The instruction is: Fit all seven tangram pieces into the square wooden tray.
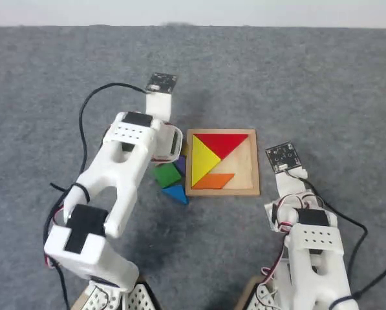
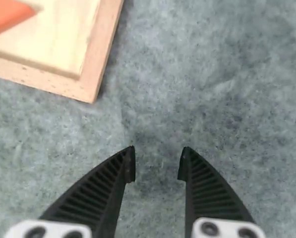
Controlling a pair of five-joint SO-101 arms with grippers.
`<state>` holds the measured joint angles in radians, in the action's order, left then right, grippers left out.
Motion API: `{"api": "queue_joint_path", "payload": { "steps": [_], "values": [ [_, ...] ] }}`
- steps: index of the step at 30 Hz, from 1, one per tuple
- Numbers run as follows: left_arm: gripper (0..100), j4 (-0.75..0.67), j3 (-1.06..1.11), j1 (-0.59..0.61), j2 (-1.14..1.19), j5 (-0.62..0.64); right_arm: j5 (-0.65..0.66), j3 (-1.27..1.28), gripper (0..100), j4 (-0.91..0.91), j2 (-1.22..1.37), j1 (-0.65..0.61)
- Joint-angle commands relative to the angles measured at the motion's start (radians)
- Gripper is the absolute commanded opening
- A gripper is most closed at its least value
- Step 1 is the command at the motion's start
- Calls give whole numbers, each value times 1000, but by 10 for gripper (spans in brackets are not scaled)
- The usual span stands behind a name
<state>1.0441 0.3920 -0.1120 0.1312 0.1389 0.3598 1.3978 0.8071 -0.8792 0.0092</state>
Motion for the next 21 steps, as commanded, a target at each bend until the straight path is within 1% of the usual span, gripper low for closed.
{"api": "queue_joint_path", "payload": {
  "steps": [1,6,11,13,19,21],
  "values": [
    [250,11,-68,54,31,49,18,-6,158,-27,-25,7],
    [250,8,-117,71,98,46,15,-6,158,-27,-25,5],
    [250,12,-183,52,190,43,15,-6,158,-27,-25,5],
    [250,12,-203,37,216,18,15,-6,158,-27,-25,5],
    [246,14,-219,12,229,-5,15,-6,158,-27,-25,5],
    [218,21,-222,15,227,-6,15,-6,158,-27,-25,5]
  ]
}}
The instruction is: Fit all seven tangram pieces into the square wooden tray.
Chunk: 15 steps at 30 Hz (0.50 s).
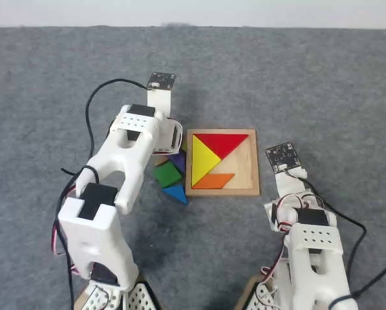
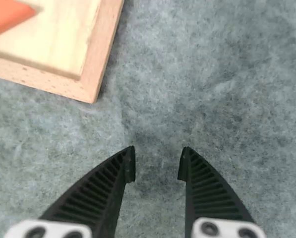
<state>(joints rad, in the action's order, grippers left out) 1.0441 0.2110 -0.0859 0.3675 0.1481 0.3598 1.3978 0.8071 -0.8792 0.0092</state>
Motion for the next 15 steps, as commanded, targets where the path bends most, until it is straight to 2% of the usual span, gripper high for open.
{"api": "queue_joint_path", "payload": {
  "steps": [1,8,15],
  "values": [
    [205,29,-44,-8,-15,-15,15,-5,158,-27,-25,-1],
    [173,78,-27,-11,-121,-21,15,-3,158,-27,-25,-25],
    [156,78,-1,-15,-150,-97,15,-3,158,-27,-25,-25]
  ]
}}
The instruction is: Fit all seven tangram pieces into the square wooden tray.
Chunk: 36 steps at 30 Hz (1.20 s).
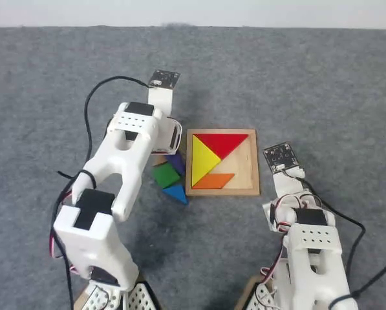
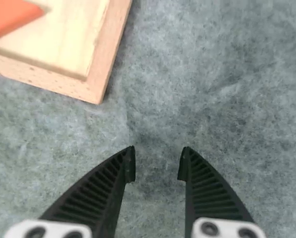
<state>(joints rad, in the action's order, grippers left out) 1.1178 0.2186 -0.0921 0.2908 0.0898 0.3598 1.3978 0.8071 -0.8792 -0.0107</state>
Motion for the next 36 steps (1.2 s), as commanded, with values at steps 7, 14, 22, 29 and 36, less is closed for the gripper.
{"api": "queue_joint_path", "payload": {
  "steps": [7,14,22,29,36],
  "values": [
    [145,9,-2,-75,-74,-95,15,-3,158,-27,-25,-5],
    [141,-57,67,-127,-74,-98,15,-3,158,-27,-25,-7],
    [32,-68,67,-106,-74,-100,15,-3,158,-25,-25,-7],
    [11,-57,51,-101,-92,-167,15,-3,158,-25,-25,-7],
    [10,137,4,-15,-293,-290,20,-3,158,-25,-25,-8]
  ]
}}
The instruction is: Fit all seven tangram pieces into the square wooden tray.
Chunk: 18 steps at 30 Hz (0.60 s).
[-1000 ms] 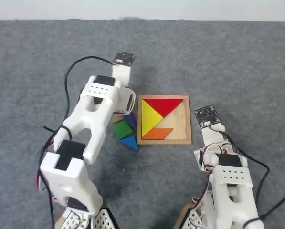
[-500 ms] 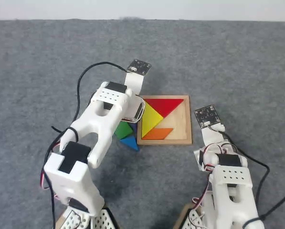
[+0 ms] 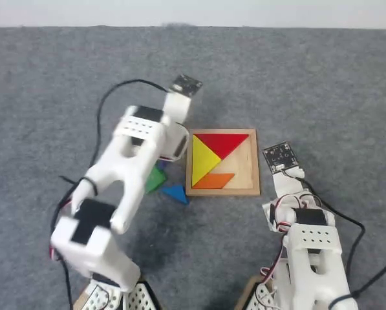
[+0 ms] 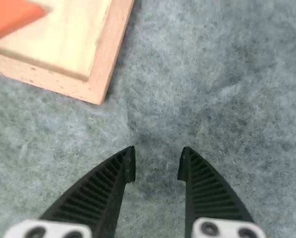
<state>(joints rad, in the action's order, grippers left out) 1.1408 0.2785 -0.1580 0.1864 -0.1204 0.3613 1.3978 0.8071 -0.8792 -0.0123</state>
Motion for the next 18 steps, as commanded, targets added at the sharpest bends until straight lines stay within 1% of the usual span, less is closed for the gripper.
{"api": "queue_joint_path", "payload": {
  "steps": [1,5,7,9,11,15,18],
  "values": [
    [10,144,-53,61,-238,-104,18,-3,158,-25,-25,-7],
    [10,261,-51,69,-410,-187,18,-3,158,-25,-25,-7],
    [10,285,-42,57,-468,-196,18,-3,158,-25,-25,-7],
    [10,284,-10,14,-494,-196,17,-3,158,-25,-25,-7],
    [10,247,39,-43,-493,-173,17,-3,158,-25,-25,-7],
    [10,106,142,-146,-474,-95,14,-3,158,-25,-25,-2],
    [10,40,173,-158,-460,-69,17,-3,158,-25,-25,-2]
  ]
}}
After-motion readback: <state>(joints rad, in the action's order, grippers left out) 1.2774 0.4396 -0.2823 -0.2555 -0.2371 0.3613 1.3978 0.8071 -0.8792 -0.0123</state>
